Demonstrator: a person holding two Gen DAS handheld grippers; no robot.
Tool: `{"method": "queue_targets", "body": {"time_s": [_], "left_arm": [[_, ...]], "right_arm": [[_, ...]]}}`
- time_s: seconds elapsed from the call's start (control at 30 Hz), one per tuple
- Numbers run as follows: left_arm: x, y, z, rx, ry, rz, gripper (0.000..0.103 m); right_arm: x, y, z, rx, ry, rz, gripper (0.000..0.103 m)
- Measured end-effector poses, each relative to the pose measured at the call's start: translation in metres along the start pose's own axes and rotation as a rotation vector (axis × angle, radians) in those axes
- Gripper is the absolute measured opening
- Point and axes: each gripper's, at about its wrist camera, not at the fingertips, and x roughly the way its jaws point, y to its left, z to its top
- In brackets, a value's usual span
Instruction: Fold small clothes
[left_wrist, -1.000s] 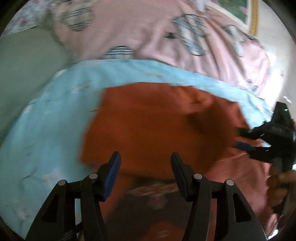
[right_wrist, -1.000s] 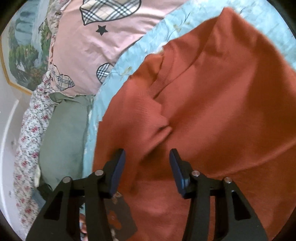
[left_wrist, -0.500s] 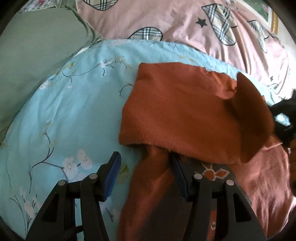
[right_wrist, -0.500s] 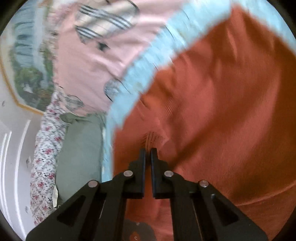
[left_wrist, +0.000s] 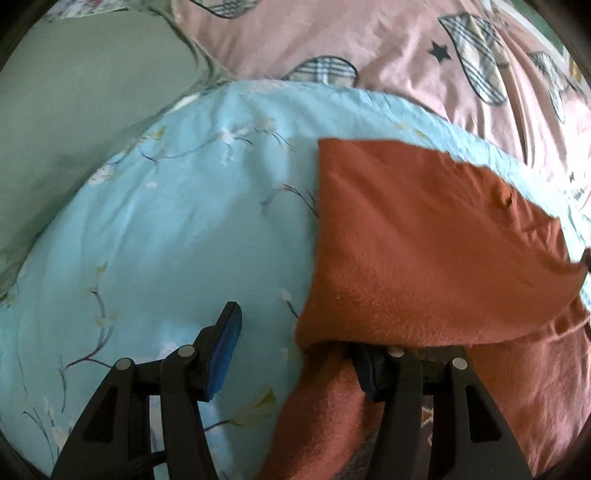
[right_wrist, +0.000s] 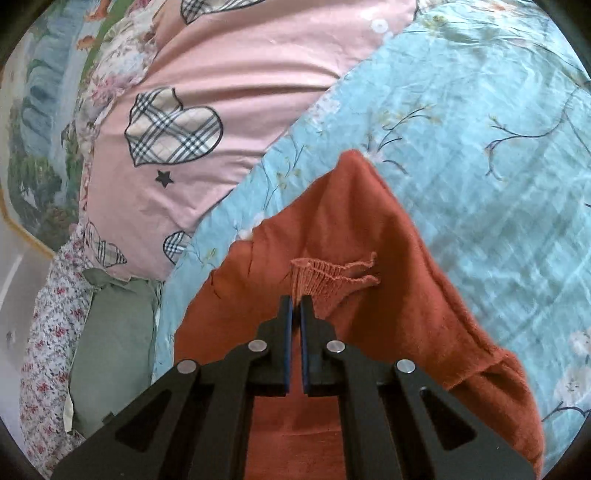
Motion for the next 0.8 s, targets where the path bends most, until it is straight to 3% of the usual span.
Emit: {"method": "queue_targets", "body": {"time_s": [0.17, 0.27, 0.4, 0.47, 0.53, 0.6, 0.7, 0.8], "left_arm": [[0.000, 0.019, 0.001, -0.107, 0.005, -0.040, 0.057], [-0.001, 0.022, 0.000, -0.129, -0.002, -0.053, 0.057], [0.001, 0.024, -0.001, -0.137, 0.004, -0.066, 0.057], [-0.001, 0.024, -0.002, -0.134, 0.004, -0.070, 0.058], [-0.003, 0.026, -0.004, -0.134, 0.003, -0.071, 0.058], [-0.004, 0.028, -0.005, -0.140, -0.002, -0.072, 0.058], [-0.004, 0.028, -0.005, -0.147, -0.002, -0.069, 0.058], [-0.004, 0.031, -0.005, -0.155, 0.003, -0.077, 0.059]], "right_arm": [[-0.021, 0.044, 0.006, -0.163, -0.083, 0.083, 0.005], [-0.021, 0.038, -0.003, -0.236, -0.077, -0.057, 0.005], [0.006, -0.005, -0.021, -0.188, 0.097, -0.251, 0.005], [0.000, -0.013, -0.026, -0.158, 0.092, -0.281, 0.006], [-0.016, 0.002, -0.031, -0.203, 0.015, -0.332, 0.007], [-0.022, 0.023, -0.035, -0.277, -0.018, -0.306, 0.007], [-0.002, 0.035, -0.040, -0.335, 0.070, -0.234, 0.007], [0.019, 0.016, -0.045, -0.293, 0.160, -0.328, 0.007]]}}
